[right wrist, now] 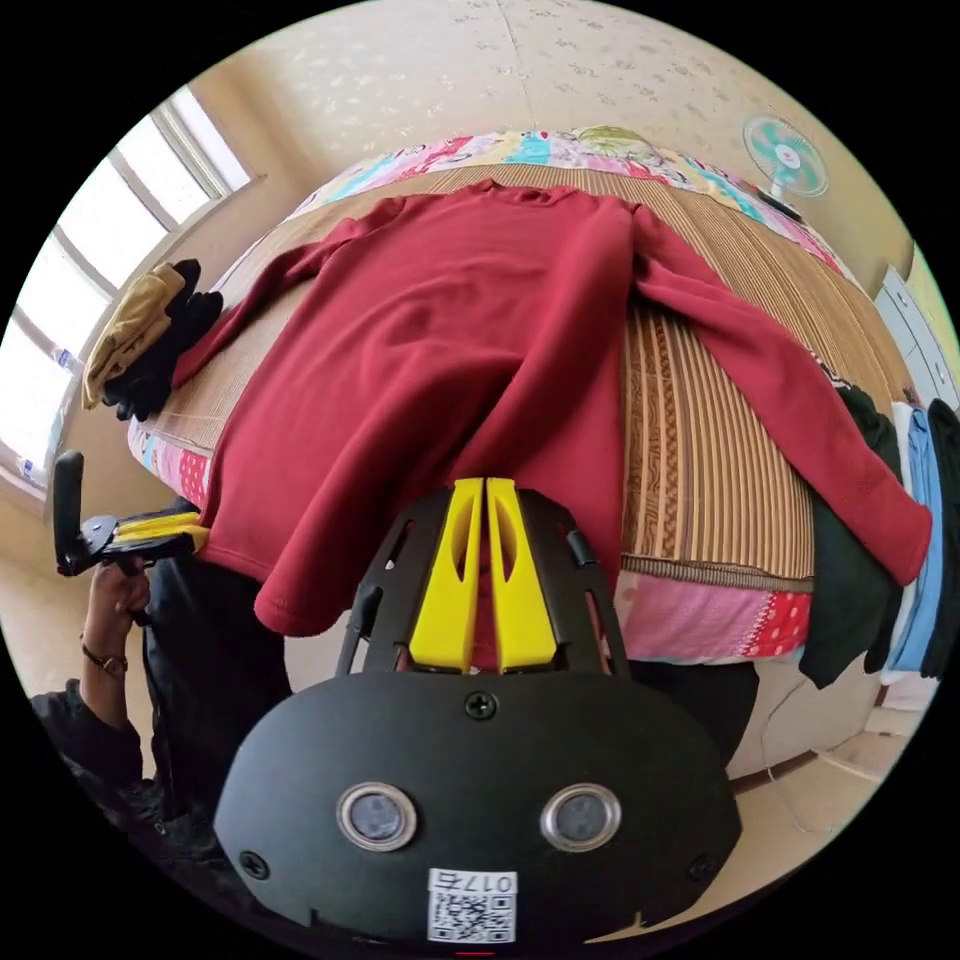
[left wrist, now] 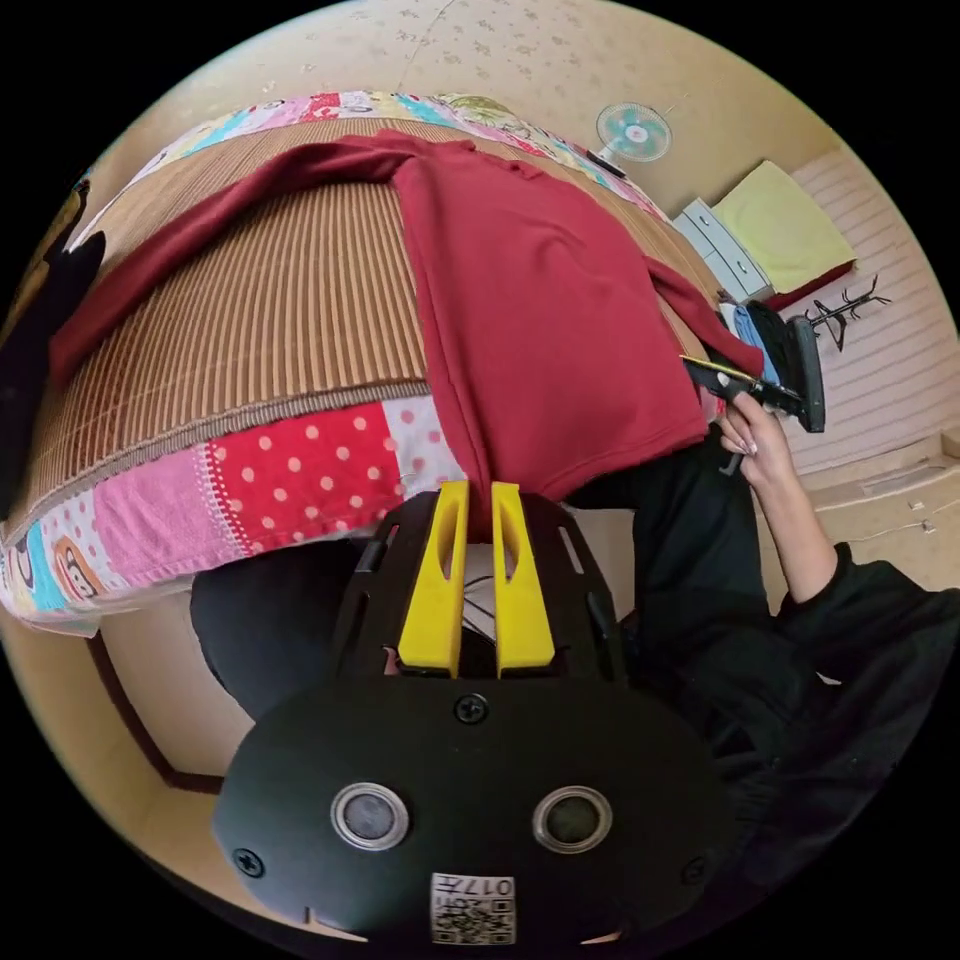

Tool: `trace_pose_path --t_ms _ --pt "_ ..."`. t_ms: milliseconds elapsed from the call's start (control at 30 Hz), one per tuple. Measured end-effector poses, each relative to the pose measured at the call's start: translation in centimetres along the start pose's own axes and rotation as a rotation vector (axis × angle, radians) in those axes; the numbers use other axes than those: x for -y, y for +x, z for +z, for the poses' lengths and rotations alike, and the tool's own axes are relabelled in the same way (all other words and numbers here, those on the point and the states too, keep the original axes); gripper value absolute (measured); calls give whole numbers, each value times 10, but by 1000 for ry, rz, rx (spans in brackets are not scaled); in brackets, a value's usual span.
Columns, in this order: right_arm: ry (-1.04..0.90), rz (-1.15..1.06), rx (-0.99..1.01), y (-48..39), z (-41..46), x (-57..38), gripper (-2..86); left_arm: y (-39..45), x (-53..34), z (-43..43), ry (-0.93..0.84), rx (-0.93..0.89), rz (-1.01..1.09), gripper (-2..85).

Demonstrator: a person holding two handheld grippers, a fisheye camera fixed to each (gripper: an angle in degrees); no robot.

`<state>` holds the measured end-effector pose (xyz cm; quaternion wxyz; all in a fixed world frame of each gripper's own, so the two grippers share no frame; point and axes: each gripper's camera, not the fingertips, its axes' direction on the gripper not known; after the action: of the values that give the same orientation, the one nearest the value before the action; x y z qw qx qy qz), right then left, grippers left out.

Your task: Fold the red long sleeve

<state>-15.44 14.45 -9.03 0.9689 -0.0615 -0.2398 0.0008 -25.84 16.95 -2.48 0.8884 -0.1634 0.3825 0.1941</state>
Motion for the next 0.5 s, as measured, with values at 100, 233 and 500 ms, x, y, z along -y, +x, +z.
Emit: trace_pose_path --t_ms 100,233,500 --pt "-27 10 17 -5 -9 -21 11 17 -34 2 -50 8 -11 49" --pt "68 91 13 4 -35 -53 14 6 -52 -31 54 15 -76 59" --pt "40 165 39 5 -27 -48 33 5 -11 -47 271 4 -94 84"
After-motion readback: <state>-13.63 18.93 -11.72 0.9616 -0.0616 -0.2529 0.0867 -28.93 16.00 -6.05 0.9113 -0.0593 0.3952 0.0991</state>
